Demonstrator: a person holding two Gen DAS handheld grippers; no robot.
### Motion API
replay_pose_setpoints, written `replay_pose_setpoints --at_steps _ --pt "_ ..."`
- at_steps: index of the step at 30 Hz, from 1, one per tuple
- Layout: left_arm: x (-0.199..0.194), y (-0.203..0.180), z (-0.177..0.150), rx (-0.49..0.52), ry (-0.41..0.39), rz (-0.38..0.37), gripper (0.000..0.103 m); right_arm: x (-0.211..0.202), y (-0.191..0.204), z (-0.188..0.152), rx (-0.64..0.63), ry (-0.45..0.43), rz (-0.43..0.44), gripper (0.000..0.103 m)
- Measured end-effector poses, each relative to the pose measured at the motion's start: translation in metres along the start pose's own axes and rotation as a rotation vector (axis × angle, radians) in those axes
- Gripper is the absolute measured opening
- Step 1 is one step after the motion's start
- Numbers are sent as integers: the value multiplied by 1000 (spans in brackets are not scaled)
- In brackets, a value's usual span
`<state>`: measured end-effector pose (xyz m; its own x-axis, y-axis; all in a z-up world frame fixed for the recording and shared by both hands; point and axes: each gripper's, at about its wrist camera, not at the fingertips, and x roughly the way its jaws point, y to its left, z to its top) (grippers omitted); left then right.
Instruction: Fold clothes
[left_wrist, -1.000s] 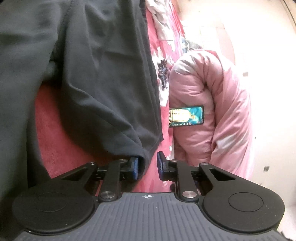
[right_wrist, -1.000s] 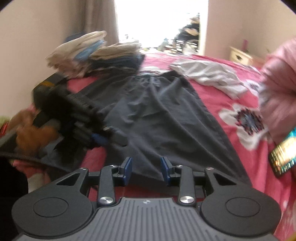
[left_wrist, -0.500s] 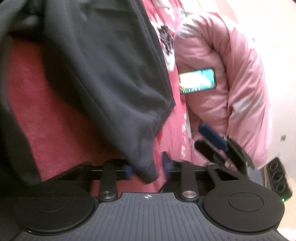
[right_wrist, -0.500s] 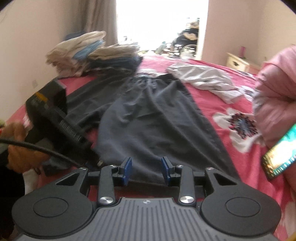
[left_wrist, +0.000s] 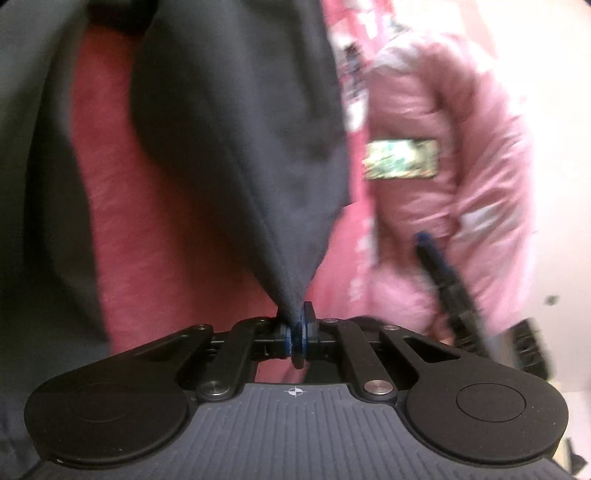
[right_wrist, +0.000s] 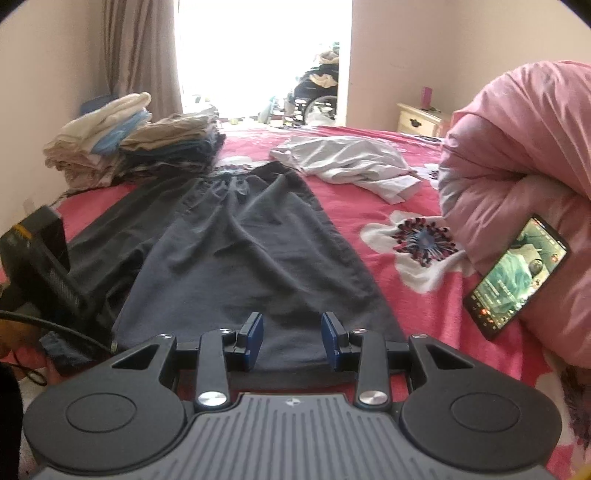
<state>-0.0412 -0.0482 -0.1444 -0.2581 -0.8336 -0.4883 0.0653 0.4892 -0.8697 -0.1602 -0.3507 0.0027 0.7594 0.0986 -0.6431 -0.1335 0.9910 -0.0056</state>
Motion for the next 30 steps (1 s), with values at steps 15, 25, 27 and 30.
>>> replay_pose_setpoints --at_steps 15,25,27,30 --pt "-41 -10 -30 233 157 165 31 70 -28 23 202 251 49 37" --pt "-172 3 -53 198 -117 302 39 84 23 47 127 135 223 37" --pt "-191 11 -62 172 -171 338 40 88 47 51 87 125 320 37" --pt "-210 20 -76 128 -254 398 40 103 82 50 76 199 470 37"
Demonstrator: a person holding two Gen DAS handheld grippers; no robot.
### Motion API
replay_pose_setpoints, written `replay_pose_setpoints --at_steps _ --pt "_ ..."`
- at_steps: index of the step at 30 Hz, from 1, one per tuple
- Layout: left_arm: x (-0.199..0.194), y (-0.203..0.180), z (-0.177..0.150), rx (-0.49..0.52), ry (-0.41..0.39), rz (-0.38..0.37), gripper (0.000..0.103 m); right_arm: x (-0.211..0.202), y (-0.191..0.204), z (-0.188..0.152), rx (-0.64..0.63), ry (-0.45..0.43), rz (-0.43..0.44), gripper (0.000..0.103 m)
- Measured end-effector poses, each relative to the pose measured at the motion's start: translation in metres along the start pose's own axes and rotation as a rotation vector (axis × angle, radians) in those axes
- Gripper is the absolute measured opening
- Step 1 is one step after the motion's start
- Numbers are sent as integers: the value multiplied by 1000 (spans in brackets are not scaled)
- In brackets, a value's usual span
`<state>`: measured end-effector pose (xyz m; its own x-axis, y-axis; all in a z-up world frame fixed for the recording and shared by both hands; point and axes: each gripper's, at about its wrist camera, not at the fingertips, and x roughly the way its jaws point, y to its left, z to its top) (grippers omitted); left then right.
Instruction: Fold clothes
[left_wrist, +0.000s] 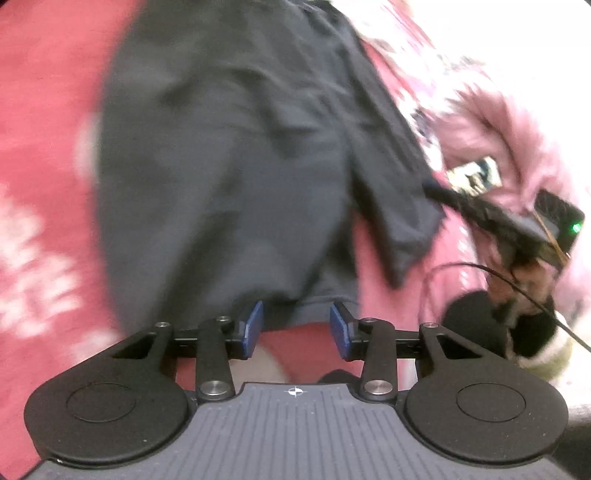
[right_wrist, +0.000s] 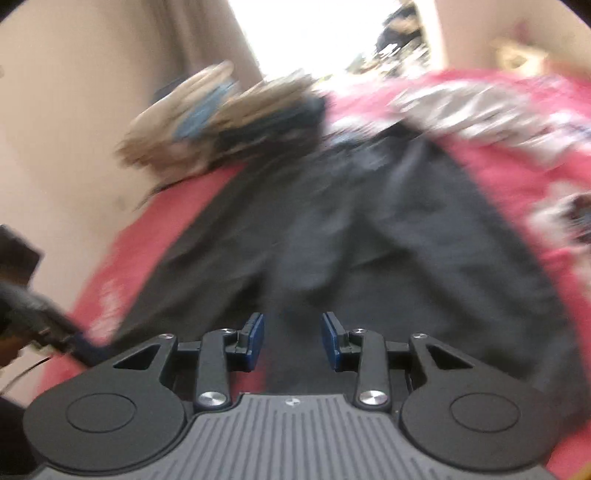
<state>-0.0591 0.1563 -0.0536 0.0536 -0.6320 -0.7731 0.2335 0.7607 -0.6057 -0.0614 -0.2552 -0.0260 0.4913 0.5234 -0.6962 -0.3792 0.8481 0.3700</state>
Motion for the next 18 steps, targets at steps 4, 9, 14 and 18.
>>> replay_pose_setpoints --at_steps 4,9,14,18 --pt "-20 23 -17 -86 -97 42 40 33 24 -19 29 137 101 37" --pt "-31 52 -30 -185 -167 115 40 41 64 -42 -82 175 190 37" --pt "-33 71 -35 -256 -225 164 40 47 108 -56 -308 178 228 42" --pt "-33 83 -41 -285 -246 169 40 62 130 -75 -501 221 106 36"
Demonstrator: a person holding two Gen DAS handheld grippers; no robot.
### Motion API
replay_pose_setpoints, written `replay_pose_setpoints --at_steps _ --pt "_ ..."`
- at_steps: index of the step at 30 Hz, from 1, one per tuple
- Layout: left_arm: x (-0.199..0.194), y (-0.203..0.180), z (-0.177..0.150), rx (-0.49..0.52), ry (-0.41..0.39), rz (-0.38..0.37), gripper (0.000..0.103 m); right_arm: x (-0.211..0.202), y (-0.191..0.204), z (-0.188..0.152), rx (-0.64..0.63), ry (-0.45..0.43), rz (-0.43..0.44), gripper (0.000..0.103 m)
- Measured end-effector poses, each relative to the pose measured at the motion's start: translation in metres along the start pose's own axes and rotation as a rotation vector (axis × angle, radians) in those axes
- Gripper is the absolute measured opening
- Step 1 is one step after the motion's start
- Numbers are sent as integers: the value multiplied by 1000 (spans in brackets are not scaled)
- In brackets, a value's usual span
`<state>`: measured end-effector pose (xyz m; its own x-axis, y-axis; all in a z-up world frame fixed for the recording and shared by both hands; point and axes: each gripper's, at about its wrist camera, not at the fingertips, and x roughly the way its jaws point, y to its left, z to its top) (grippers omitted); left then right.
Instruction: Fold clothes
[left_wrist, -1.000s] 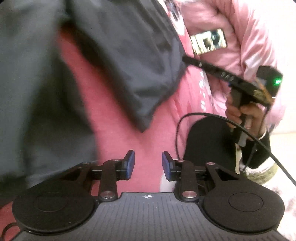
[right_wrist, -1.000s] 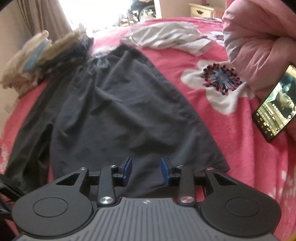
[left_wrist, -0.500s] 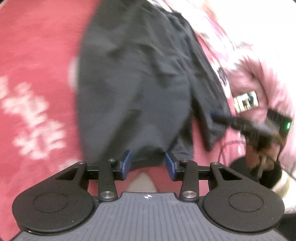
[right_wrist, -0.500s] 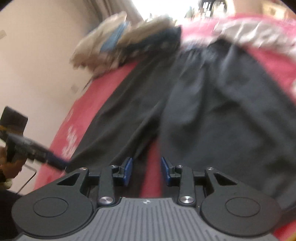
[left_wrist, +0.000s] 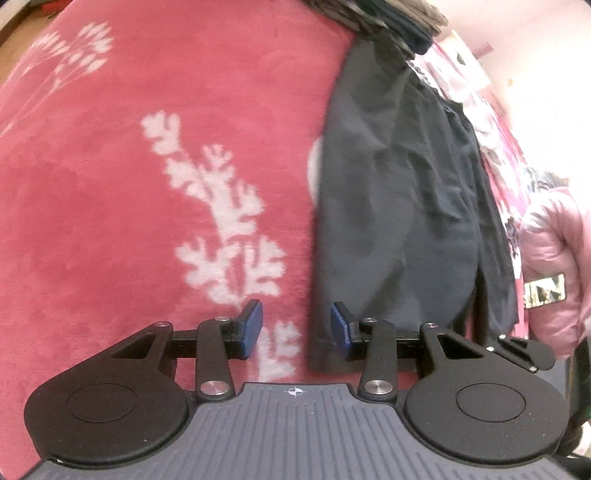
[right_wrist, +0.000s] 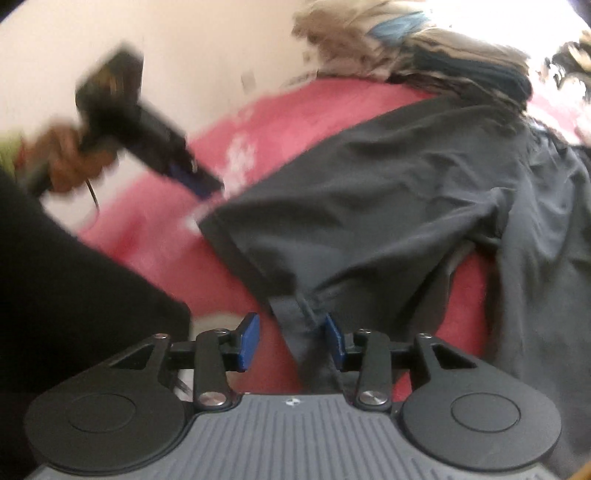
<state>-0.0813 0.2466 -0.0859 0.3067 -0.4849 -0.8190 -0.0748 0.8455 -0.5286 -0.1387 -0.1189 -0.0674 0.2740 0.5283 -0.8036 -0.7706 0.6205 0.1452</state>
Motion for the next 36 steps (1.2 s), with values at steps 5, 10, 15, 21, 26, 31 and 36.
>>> replay_pose_setpoints --at_steps 5,10,15,21,26,31,36 --pt "-1 9 -4 -9 -12 -14 40 -19 -9 -6 95 -57 -117 2" --pt "-2 10 -6 3 -19 -16 40 -60 -39 -39 459 -155 -148 2" --pt "0 -5 -12 76 -26 -29 43 -59 -68 -74 818 -197 -44 2" --pt "21 -53 -34 325 21 -54 53 -61 -87 -76 950 -265 28 3" --pt "49 -87 -48 492 -3 43 53 -57 -91 -74 966 -271 41 3" --pt "59 -99 -57 584 -84 147 38 -58 -94 -78 1006 -299 55 3" --pt "36 -110 -57 619 -195 210 3 -60 -95 -76 989 -309 63 3"
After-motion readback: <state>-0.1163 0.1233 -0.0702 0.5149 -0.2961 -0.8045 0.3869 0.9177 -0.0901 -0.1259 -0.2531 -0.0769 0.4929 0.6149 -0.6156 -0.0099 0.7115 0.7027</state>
